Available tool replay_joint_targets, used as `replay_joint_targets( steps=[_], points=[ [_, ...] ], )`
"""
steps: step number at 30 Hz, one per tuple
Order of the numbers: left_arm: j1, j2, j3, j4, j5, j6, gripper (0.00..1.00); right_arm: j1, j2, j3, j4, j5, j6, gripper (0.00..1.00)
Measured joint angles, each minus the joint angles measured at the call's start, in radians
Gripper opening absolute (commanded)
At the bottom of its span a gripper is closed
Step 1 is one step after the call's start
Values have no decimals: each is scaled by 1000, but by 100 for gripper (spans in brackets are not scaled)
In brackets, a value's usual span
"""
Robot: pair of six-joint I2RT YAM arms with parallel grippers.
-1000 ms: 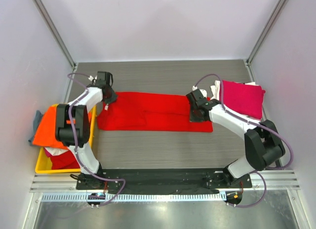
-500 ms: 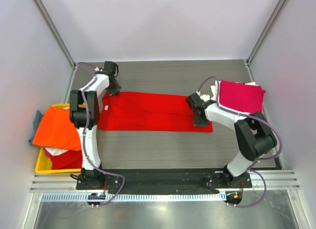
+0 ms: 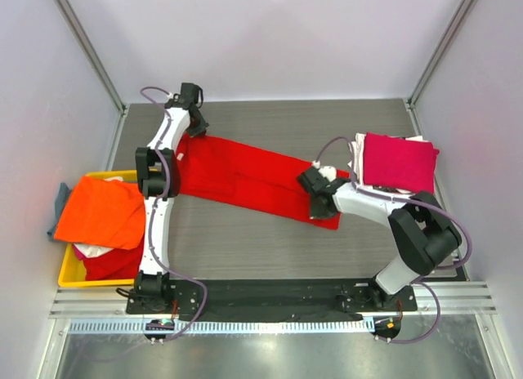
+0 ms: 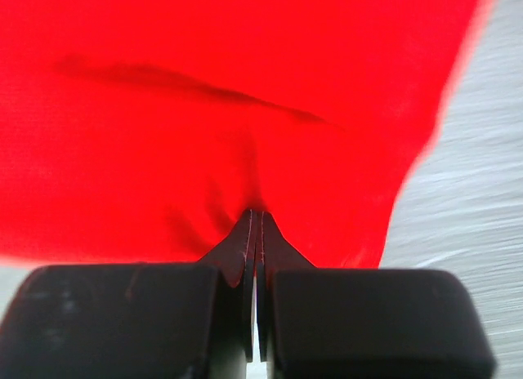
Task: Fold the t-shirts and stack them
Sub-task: Fold the tshirt
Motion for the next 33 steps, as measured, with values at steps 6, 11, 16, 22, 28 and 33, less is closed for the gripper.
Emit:
replay_joint_targets(
  steps=[6,11,16,22,28,33],
  points=[
    [-37,116,192,15,45,-41,0,336,41,47,8,-107,114,1],
    [-107,140,191,118,146,-138,0,546,194,207,98,-252,171,1],
    [-205,168,187,244,233,-233,0,595,219,242,193,-405,169,9],
    [-317,216,179,423,297,-367,0,395,64,248,218,-497,124,18],
    [-375,265,179,586,319,-487,0,94,-203,207,214,-468,69,28],
    [-367,275,179,641,337,-505,25,-6,-250,141,184,-443,30,34]
  ],
)
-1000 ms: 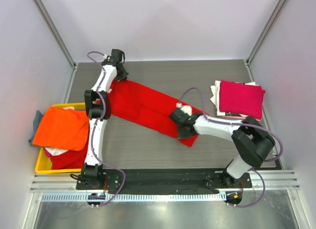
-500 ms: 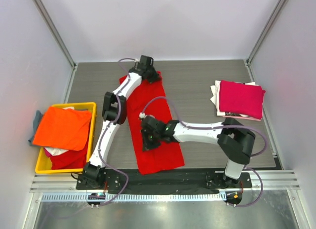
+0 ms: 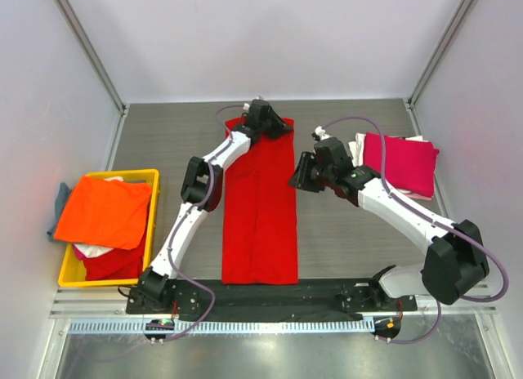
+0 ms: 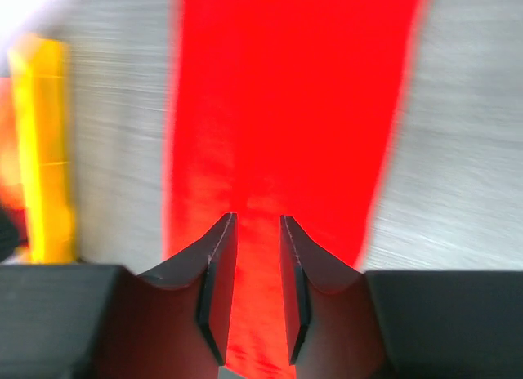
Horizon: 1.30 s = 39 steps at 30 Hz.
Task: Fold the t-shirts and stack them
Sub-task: Fold the tshirt
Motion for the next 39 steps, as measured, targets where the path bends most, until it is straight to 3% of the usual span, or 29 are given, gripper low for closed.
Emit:
replay_joint_targets(
  steps=[4,6,12,18,23,31,39],
  points=[
    [13,-50,-55,14,15,37,43,-91,47,-52,-8,-10,-8,46],
    [21,-115,-116,10,23,67,45,-142,80,-53,12,-27,-6,47],
    [34,-451,-349,7,59,151,43,-232,249,22,121,-75,3,61],
    [7,-965,-772,33,53,225,40,-314,547,222,242,-182,42,59],
    [-119,-1240,-1086,2,-19,259,38,-352,774,405,298,-266,86,59],
    [-359,-1301,-1363,-89,-121,252,35,-357,912,517,373,-381,137,51],
    [-494,-1252,-1415,-114,-174,223,29,-362,953,537,408,-428,158,42]
  ],
)
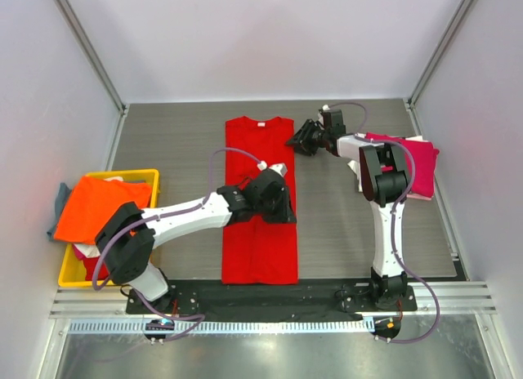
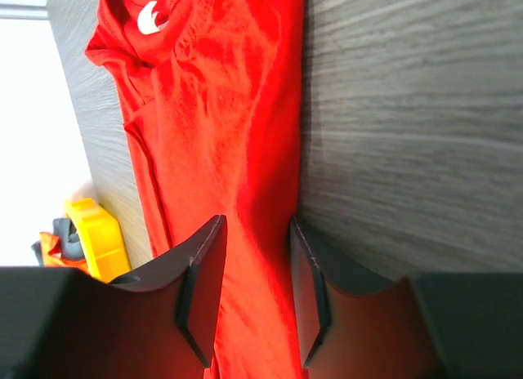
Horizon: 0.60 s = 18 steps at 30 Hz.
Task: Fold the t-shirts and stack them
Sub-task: Fold the tshirt
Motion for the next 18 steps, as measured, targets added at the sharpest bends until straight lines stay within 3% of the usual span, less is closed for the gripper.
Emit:
replay_joint_targets(
  steps=[6,18],
  points=[
    [-63,77,-11,29,22,-38,22,-12,37,37,18,-37,4,42],
    [-118,132,-208,167,83,-172,19,-35,127,140,41,-82,37,31]
  ],
)
